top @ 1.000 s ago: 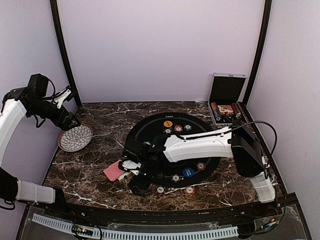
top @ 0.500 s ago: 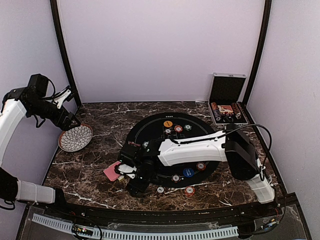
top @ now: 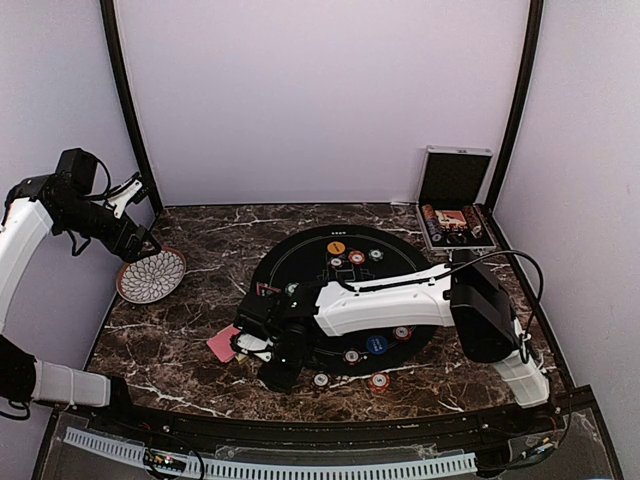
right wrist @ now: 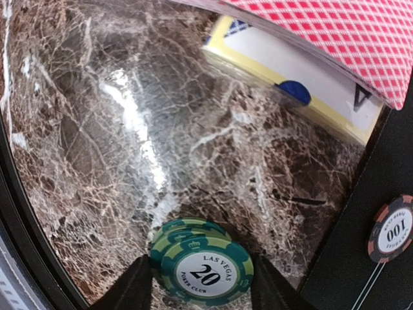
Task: Distribute texas hold em gaming equipment
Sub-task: Pick up the pile of poker chips from the pile of poker chips, then place the poker chips pile in the small blind area, then adjust the poker case at the center of the board, then pick up the face-down deck piles from the center of the board.
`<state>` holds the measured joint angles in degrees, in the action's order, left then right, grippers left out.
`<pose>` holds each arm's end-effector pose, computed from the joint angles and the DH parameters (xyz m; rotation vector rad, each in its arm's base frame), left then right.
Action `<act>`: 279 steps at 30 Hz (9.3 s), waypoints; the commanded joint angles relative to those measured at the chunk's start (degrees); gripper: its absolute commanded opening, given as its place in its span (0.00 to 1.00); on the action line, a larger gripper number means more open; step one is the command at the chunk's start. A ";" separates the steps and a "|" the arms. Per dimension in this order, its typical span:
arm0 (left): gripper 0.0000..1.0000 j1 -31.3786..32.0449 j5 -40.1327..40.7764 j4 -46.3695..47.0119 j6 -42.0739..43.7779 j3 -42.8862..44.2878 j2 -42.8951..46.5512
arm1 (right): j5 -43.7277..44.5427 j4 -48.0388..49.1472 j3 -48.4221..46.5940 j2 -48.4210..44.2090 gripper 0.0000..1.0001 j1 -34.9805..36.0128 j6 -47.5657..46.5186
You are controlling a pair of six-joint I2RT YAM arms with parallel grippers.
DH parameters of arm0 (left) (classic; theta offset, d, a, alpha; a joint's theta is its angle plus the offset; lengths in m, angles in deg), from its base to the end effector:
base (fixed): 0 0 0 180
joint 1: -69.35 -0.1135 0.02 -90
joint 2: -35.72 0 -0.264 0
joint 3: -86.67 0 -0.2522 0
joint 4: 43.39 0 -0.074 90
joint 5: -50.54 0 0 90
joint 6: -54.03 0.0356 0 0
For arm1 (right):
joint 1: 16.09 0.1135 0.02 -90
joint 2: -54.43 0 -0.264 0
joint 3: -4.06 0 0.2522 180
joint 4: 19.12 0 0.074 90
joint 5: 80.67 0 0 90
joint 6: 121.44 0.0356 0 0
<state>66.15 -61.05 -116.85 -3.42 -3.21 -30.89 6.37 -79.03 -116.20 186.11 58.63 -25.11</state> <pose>0.2158 -0.0011 0.3744 0.7576 2.2445 -0.1645 0.1242 0.4614 0.1570 -1.6426 2.3956 0.3673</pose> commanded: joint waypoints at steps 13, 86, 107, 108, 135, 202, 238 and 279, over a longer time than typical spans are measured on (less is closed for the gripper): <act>0.99 0.20 -0.29 -1.64 1.26 -0.05 1.30 | 1.44 -0.80 -3.45 -0.05 0.26 0.69 0.02; 0.99 41.58 11.87 21.03 -2.59 -28.03 -11.23 | 9.62 7.98 47.31 -32.44 0.48 -39.66 16.20; 0.99 41.58 13.69 22.75 -5.83 -29.14 -12.44 | 11.32 2.45 37.94 -37.02 0.82 -39.48 16.68; 0.99 41.63 13.90 22.94 -6.14 -28.96 -12.77 | 11.17 2.48 37.68 -37.28 0.83 -39.40 16.86; 0.99 42.13 14.11 24.34 -8.44 -30.40 -14.33 | 11.08 1.06 28.97 -35.01 0.96 -34.22 18.79; 0.99 46.49 21.75 24.77 -8.19 -29.03 -7.16 | -11.05 23.27 18.16 -14.39 0.19 -9.22 16.43; 0.99 14.52 13.47 15.38 -6.04 -18.65 1.31 | 2.75 24.93 2.19 3.72 0.00 -1.10 -0.68; 0.99 25.62 0.42 14.40 15.52 -24.91 -12.25 | 1.30 28.02 26.35 -26.57 0.97 -8.62 14.55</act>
<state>91.11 -62.16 -103.73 10.88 -28.45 -40.31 8.44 -52.19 -92.72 162.41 51.24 -15.34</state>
